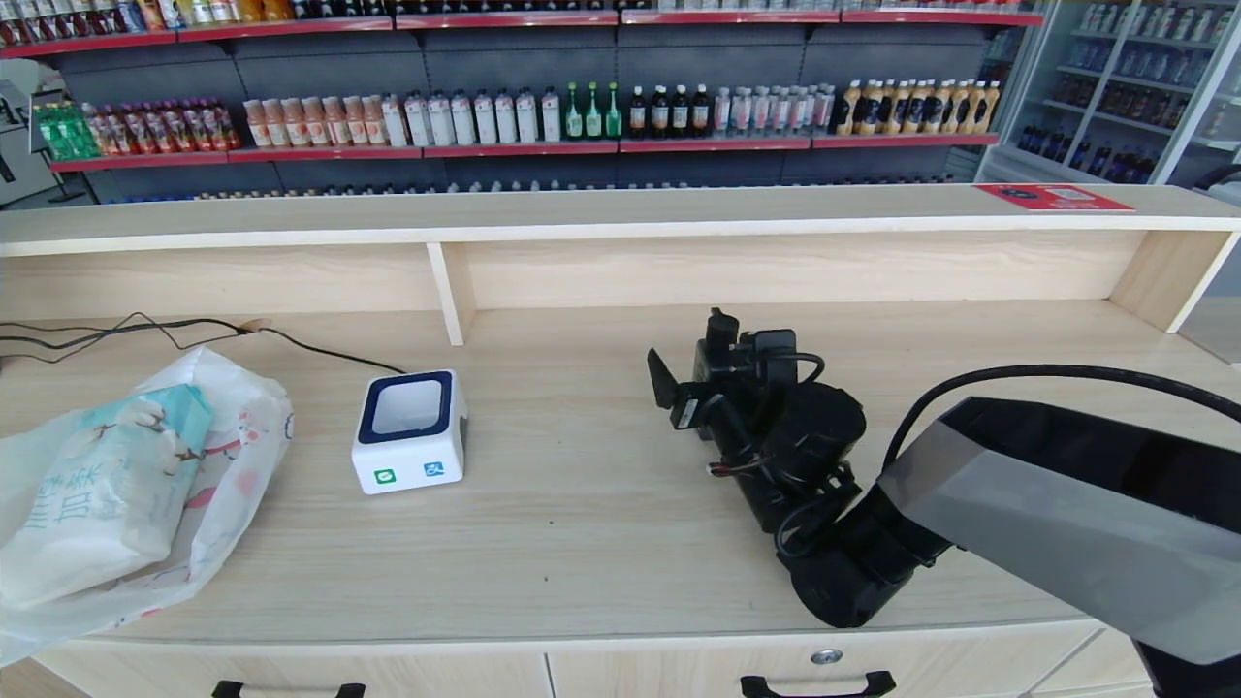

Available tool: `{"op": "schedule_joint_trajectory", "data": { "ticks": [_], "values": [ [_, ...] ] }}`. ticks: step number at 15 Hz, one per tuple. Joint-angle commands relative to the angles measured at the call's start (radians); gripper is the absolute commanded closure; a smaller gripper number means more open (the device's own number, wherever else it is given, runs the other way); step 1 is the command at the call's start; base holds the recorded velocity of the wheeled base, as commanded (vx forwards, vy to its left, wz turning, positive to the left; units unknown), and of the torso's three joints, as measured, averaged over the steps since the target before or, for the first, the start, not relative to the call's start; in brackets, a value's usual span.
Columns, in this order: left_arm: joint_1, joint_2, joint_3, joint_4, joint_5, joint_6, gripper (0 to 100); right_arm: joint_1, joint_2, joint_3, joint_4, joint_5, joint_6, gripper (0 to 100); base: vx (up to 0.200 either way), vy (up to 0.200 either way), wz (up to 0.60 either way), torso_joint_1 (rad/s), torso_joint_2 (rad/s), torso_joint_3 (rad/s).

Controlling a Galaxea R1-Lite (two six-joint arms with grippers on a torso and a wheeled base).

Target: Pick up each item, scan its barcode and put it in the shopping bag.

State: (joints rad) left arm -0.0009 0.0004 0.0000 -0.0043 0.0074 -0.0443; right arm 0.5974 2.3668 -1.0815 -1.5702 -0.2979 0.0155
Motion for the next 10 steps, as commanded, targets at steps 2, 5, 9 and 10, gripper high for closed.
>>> {"op": "schedule_joint_trajectory", "data": {
  "ticks": [2, 5, 9, 10],
  "values": [
    [-0.001, 0.0, 0.0, 0.0, 0.0, 0.0, 0, 0.001, 0.037, -0.032, -0.001, 0.002, 0.0, 0, 0.0, 0.0, 0.0, 0.0, 0.0, 0.0],
    [0.001, 0.0, 0.0, 0.0, 0.0, 0.0, 0, 0.001, 0.037, -0.032, -0.001, -0.001, 0.0, 0, 0.0, 0.0, 0.0, 0.0, 0.0, 0.0],
    [-0.001, 0.0, 0.0, 0.0, 0.0, 0.0, 0, -0.001, 0.035, -0.028, -0.001, 0.002, 0.004, 0, 0.0, 0.0, 0.0, 0.0, 0.0, 0.0],
    [0.001, 0.0, 0.0, 0.0, 0.0, 0.0, 0, -0.001, 0.035, -0.026, -0.001, 0.0, 0.009, 0, 0.0, 0.0, 0.0, 0.0, 0.0, 0.0]
  ]
}}
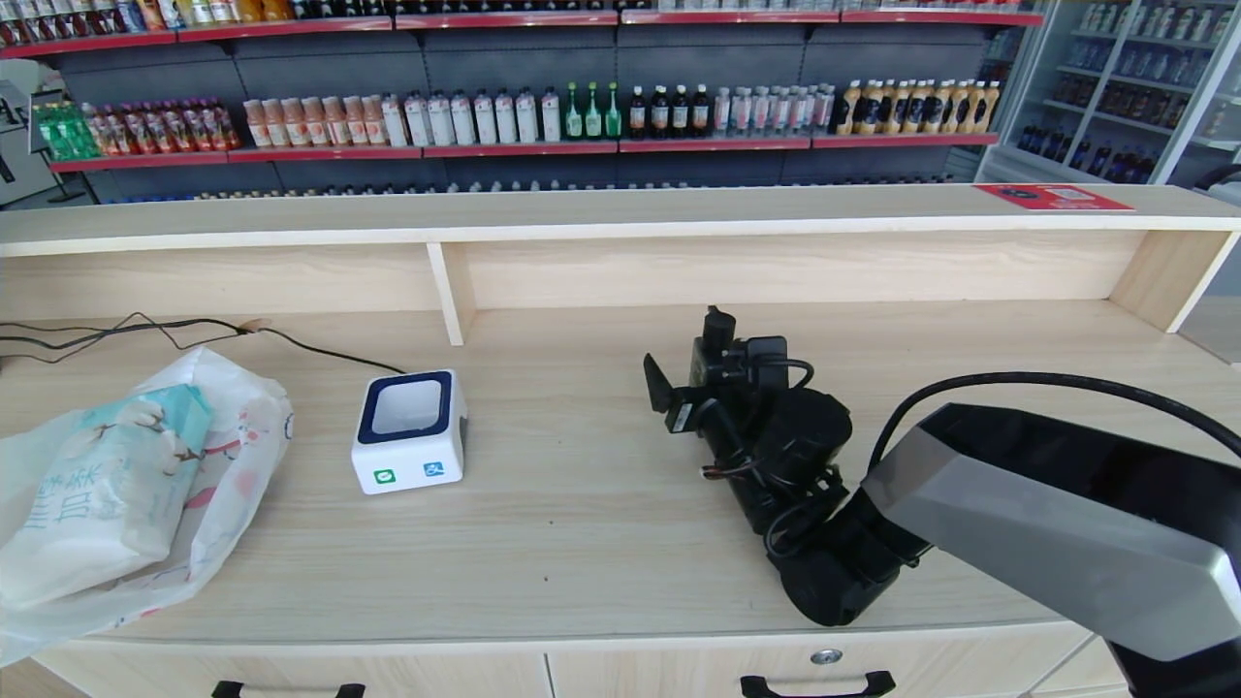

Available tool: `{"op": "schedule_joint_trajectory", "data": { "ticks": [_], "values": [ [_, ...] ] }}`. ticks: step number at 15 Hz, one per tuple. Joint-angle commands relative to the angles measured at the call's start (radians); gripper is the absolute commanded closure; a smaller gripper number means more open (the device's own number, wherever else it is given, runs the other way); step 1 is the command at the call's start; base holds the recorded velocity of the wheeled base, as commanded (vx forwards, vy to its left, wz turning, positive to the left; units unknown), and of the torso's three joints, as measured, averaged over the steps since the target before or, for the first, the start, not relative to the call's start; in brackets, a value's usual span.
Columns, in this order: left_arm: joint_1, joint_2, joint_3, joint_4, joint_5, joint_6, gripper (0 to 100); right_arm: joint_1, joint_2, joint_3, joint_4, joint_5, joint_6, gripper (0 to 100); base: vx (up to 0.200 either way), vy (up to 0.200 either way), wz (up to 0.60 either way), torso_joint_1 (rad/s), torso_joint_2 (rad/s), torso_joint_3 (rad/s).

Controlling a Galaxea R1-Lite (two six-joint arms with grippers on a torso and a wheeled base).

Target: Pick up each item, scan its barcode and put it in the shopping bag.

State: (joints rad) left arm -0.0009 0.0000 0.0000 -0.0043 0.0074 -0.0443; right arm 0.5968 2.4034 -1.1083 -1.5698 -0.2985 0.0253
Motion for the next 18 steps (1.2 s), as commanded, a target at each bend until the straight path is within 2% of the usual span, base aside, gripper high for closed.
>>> {"op": "schedule_joint_trajectory", "data": {
  "ticks": [1, 3, 4, 15, 18],
  "values": [
    [-0.001, 0.0, 0.0, 0.0, 0.0, 0.0, 0, 0.0, -0.001, 0.001, -0.001, -0.001, -0.001, 0, 0.0, 0.0, 0.0, 0.0, 0.0, 0.0],
    [0.001, 0.0, 0.0, 0.0, 0.0, 0.0, 0, 0.0, -0.001, -0.001, -0.001, 0.001, -0.001, 0, 0.0, 0.0, 0.0, 0.0, 0.0, 0.0],
    [-0.001, 0.002, 0.0, 0.0, 0.0, 0.0, 0, 0.0, 0.0, -0.001, -0.001, 0.001, -0.001, 100, 0.0, 0.0, 0.0, 0.0, 0.0, 0.0],
    [0.001, 0.002, 0.0, 0.0, 0.0, 0.0, 0, -0.023, -0.023, 0.002, -0.001, 0.019, -0.005, 100, 0.0, 0.0, 0.0, 0.0, 0.0, 0.0],
    [0.001, 0.0, 0.0, 0.0, 0.0, 0.0, 0, -0.037, -0.046, 0.013, -0.001, 0.101, -0.053, 100, 0.0, 0.0, 0.0, 0.0, 0.0, 0.0]
  ]
}}
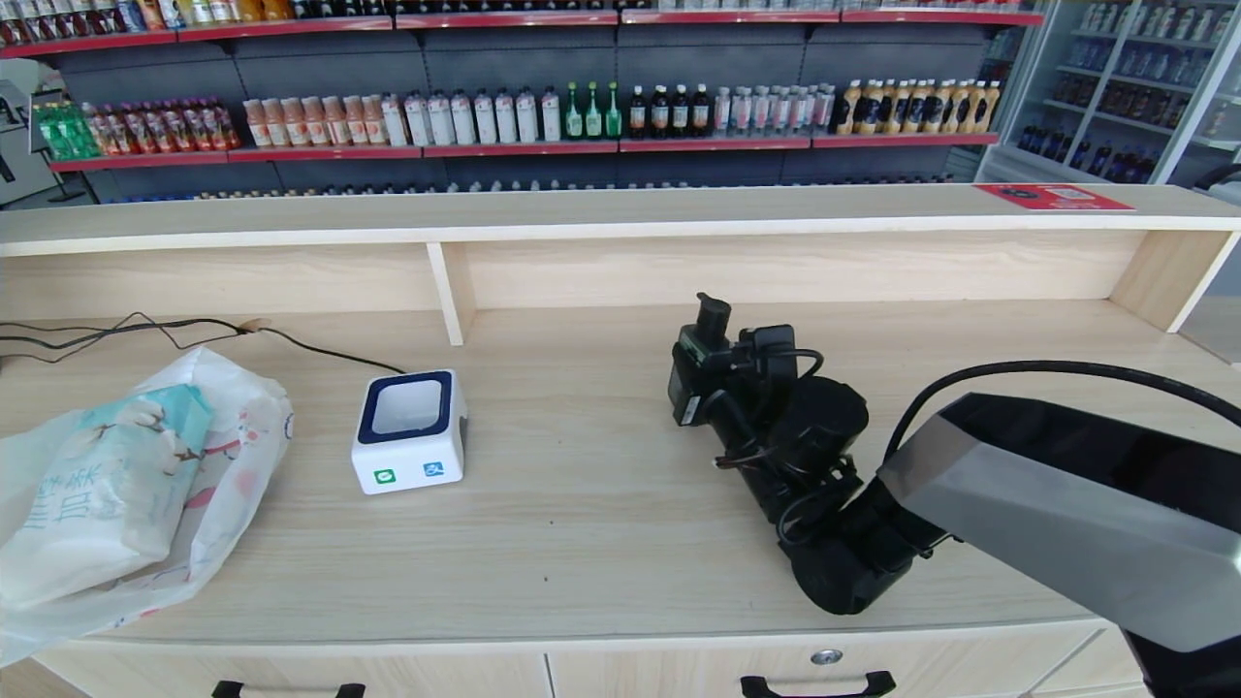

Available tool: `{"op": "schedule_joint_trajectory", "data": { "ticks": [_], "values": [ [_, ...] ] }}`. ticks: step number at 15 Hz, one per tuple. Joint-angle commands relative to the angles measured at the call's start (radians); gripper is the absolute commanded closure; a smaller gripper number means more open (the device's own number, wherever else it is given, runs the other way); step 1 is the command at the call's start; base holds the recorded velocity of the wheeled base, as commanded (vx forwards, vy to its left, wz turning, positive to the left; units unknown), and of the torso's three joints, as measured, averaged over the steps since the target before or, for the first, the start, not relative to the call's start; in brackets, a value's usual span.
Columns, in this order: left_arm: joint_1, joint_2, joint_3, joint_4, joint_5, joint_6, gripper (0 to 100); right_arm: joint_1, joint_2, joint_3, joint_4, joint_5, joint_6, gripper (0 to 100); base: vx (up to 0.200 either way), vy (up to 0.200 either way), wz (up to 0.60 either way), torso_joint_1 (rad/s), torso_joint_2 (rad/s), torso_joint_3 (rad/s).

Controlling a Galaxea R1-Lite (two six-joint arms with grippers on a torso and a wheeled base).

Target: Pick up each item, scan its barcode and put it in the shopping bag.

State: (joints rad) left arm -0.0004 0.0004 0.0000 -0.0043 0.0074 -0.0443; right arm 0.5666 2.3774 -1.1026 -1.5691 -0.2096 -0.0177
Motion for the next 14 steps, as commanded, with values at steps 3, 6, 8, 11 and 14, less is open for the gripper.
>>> {"op": "schedule_joint_trajectory", "data": {
  "ticks": [3, 6, 8, 11, 14],
  "values": [
    [-0.001, 0.0, 0.0, 0.0, 0.0, 0.0, 0, -0.007, -0.026, 0.053, -0.002, 0.049, -0.021, 100, 0.0, 0.0, 0.0, 0.0, 0.0, 0.0],
    [-0.001, 0.0, 0.0, 0.0, 0.0, 0.0, 0, -0.008, -0.029, 0.073, -0.002, 0.05, -0.024, 100, 0.0, 0.0, 0.0, 0.0, 0.0, 0.0],
    [0.0, 0.0, 0.0, 0.0, 0.0, 0.0, 0, -0.005, -0.029, 0.086, -0.002, 0.056, -0.021, 100, 0.0, 0.0, 0.0, 0.0, 0.0, 0.0],
    [-0.001, 0.0, 0.0, 0.0, 0.0, 0.0, 0, -0.004, -0.034, 0.119, -0.002, 0.056, -0.011, 100, 0.0, 0.0, 0.0, 0.0, 0.0, 0.0],
    [0.0, 0.0, 0.0, 0.0, 0.0, 0.0, 0, -0.002, -0.05, 0.164, -0.002, 0.059, 0.007, 100, 0.0, 0.0, 0.0, 0.0, 0.0, 0.0]
  ]
}}
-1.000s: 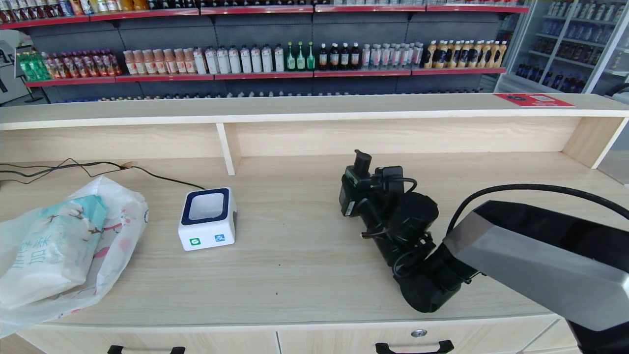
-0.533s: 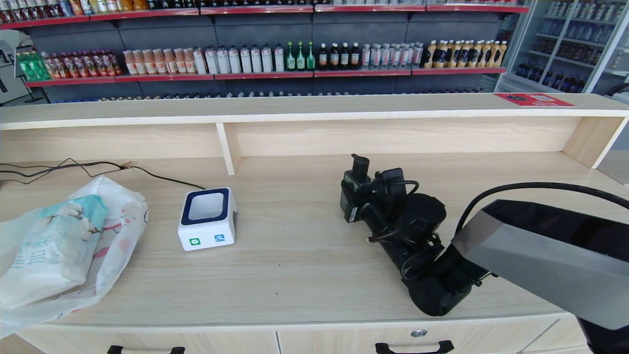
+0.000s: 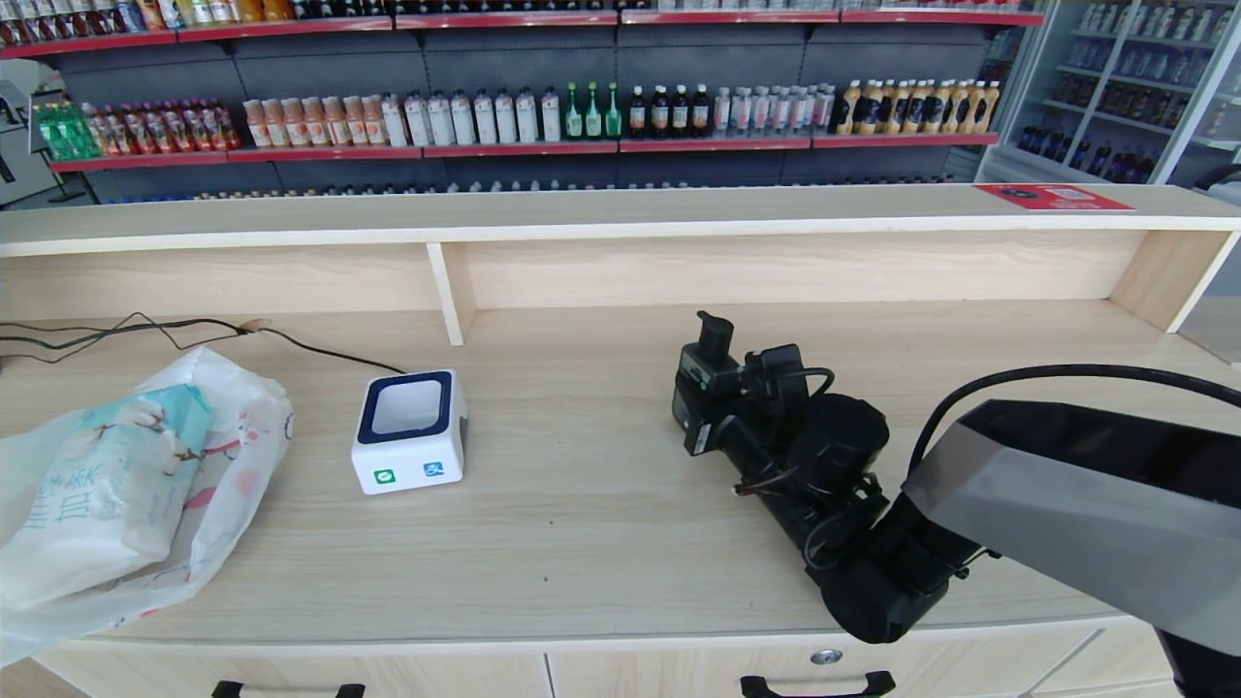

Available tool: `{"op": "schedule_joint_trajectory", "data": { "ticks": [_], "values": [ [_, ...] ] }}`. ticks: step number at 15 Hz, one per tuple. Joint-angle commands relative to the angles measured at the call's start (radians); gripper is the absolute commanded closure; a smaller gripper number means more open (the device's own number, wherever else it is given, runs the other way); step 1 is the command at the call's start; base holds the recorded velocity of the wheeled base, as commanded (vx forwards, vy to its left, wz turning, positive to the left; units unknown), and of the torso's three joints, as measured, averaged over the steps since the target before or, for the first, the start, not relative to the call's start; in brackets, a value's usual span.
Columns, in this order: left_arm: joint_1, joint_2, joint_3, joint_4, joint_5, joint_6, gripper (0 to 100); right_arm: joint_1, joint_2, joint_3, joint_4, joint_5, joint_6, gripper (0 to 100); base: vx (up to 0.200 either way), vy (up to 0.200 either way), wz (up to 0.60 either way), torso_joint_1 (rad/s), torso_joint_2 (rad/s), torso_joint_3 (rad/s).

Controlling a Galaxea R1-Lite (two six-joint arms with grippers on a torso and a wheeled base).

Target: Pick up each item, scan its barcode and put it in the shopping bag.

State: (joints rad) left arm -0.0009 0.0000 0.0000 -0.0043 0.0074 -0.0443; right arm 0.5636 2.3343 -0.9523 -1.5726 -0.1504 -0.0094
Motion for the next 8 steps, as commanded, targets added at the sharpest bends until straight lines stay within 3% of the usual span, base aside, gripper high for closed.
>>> {"op": "schedule_joint_trajectory", "data": {
  "ticks": [1, 8],
  "values": [
    [-0.001, 0.0, 0.0, 0.0, 0.0, 0.0, 0, 0.01, -0.007, 0.009, 0.002, 0.0, 0.005, 100, 0.0, 0.0, 0.0, 0.0, 0.0, 0.0],
    [0.001, 0.0, 0.0, 0.0, 0.0, 0.0, 0, 0.019, -0.046, -0.002, 0.002, -0.001, 0.009, 100, 0.0, 0.0, 0.0, 0.0, 0.0, 0.0]
  ]
}}
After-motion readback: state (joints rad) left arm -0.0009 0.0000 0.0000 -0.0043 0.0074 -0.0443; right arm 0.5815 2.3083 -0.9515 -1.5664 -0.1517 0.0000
